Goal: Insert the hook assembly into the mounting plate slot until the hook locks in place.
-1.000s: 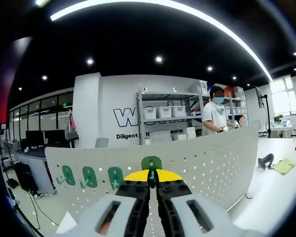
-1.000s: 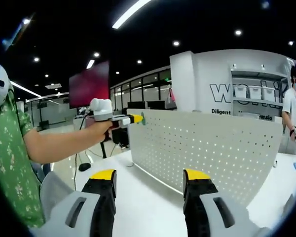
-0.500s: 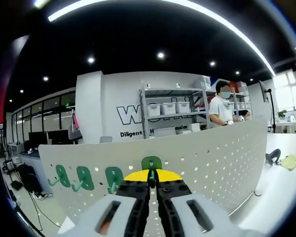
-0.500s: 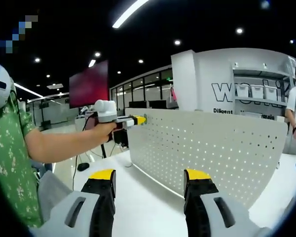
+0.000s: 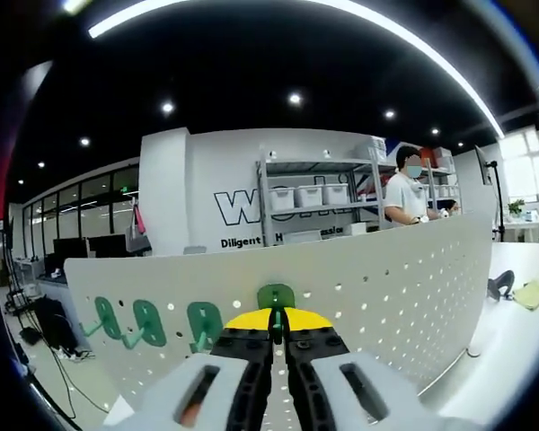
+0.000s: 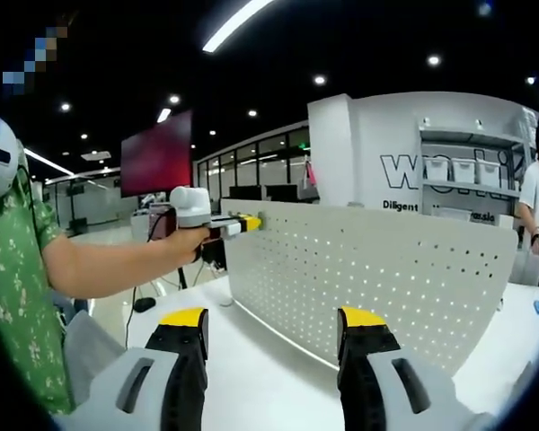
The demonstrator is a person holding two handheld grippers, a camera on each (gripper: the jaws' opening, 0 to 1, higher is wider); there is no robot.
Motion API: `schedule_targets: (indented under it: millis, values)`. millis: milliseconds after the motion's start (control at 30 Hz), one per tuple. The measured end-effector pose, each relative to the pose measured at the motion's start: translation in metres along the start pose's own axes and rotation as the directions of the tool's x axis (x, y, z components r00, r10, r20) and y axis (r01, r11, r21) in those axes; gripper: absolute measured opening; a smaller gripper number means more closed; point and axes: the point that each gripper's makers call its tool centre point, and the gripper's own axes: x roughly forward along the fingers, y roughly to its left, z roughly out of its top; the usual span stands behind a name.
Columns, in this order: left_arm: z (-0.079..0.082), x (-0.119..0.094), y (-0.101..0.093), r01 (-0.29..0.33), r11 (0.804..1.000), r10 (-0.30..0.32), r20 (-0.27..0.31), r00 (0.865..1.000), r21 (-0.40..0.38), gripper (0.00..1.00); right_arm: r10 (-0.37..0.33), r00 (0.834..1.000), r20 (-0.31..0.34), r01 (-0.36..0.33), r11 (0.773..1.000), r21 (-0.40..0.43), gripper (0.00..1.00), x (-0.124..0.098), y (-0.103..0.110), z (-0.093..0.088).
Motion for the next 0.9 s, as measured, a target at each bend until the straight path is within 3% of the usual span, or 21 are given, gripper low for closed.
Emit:
schedule_targets:
  millis: [900]
  values:
    - [-0.0044,0.0054,0.0017,-0.033,0.999,0.033,0.012,0.999,0.012,0.04,-0.015,0.999,-0.031,0.016,1.000,0.009,0.59,0.0028,-0.0013,-0.0085]
